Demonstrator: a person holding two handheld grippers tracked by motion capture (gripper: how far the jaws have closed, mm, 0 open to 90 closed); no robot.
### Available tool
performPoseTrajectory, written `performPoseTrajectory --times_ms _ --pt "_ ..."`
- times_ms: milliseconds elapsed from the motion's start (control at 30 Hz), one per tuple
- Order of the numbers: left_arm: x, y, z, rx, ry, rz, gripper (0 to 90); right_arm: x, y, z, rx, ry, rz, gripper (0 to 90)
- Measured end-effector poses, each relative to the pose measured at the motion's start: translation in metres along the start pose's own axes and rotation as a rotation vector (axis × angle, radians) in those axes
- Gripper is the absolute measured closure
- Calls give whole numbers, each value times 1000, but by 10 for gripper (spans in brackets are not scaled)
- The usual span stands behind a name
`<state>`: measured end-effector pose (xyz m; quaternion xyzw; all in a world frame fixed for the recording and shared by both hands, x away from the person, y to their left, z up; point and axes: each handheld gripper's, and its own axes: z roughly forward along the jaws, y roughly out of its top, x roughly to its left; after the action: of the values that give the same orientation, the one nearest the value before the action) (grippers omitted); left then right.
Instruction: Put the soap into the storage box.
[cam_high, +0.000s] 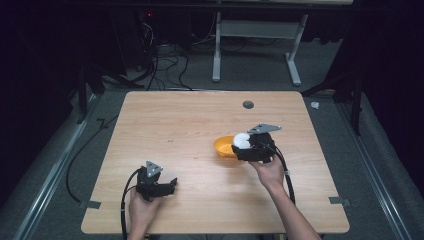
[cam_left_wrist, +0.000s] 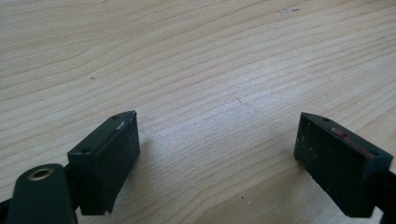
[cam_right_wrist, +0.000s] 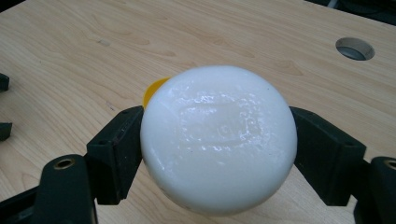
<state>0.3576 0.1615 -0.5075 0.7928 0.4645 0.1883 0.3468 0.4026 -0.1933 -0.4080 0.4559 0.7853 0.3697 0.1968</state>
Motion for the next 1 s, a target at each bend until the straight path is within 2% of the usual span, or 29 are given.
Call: performPoseTrajectory --times_ms 267,467,1000 --pt "0 0 0 0 0 0 145 1 5 8 5 18 16 236" --pt "0 0 0 0 0 0 145 6 12 20 31 27 19 236" --pt "0 0 0 0 -1 1 145 4 12 42 71 11 32 236"
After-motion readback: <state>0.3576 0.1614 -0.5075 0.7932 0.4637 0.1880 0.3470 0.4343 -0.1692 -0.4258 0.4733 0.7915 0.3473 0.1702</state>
